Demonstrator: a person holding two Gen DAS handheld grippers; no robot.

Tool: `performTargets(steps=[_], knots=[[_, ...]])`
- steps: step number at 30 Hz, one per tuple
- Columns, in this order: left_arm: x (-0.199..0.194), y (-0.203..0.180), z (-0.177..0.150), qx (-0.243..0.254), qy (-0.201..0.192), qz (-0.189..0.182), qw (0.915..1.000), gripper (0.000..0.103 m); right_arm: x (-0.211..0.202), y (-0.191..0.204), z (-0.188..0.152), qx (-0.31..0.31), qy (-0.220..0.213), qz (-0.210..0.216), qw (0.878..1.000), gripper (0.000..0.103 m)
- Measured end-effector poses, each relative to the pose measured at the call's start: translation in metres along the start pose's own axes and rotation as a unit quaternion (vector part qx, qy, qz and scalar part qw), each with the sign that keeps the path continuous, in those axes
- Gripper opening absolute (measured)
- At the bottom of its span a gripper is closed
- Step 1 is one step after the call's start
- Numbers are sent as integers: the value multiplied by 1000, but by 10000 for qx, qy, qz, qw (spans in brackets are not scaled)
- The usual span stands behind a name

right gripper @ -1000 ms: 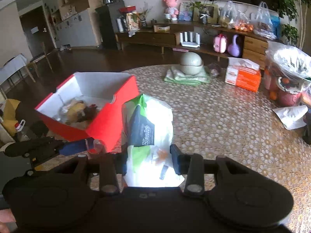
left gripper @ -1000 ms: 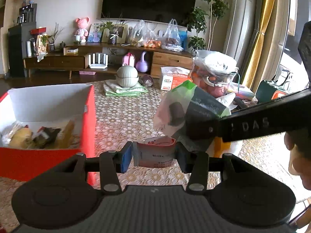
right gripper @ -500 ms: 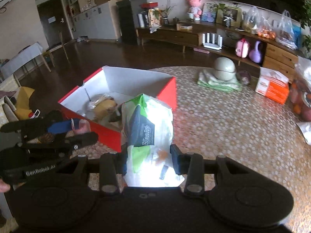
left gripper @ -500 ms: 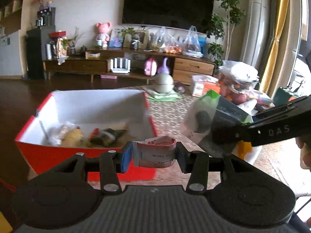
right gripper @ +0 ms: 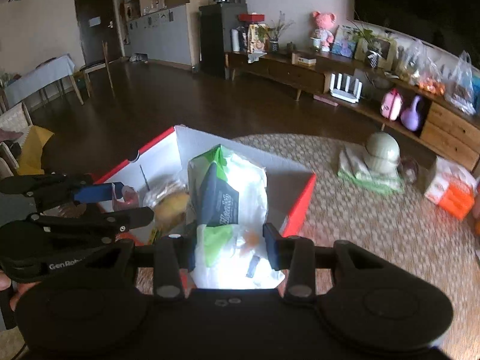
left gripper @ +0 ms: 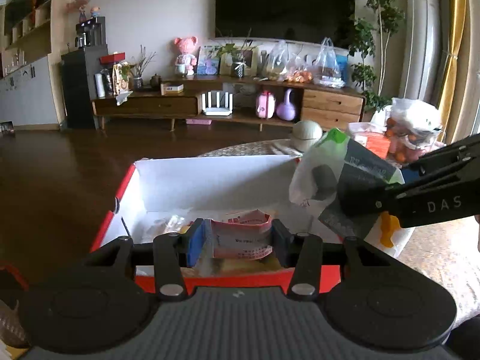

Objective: Organize objects
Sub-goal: 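Lift and carry the pink packet and white bag over the red box with both tools, then lower into the box and open both tools to release packet and bag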

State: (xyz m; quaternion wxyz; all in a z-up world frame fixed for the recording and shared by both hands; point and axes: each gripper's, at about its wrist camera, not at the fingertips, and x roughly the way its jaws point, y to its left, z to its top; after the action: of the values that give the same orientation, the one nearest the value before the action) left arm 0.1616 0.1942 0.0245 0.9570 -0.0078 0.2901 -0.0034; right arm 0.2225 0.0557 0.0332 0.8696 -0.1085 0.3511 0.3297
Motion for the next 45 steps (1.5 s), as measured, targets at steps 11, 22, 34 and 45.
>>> performTargets(steps=[11, 22, 34, 45], knots=[[69, 33, 10, -64, 637, 222, 9977, 46, 77, -3, 21, -221, 506, -65, 9985, 42], [121, 34, 3, 66, 1402, 118, 9900, 46, 107, 1, 9, -338, 764, -94, 9965, 45], [130, 35, -2, 13, 1554, 80, 9878, 49, 110, -4, 8, -241, 841, -143, 9961, 55], [105, 40, -2, -267, 1258, 41, 9917, 67, 73, -6, 11, -198, 590, -43, 9981, 63]])
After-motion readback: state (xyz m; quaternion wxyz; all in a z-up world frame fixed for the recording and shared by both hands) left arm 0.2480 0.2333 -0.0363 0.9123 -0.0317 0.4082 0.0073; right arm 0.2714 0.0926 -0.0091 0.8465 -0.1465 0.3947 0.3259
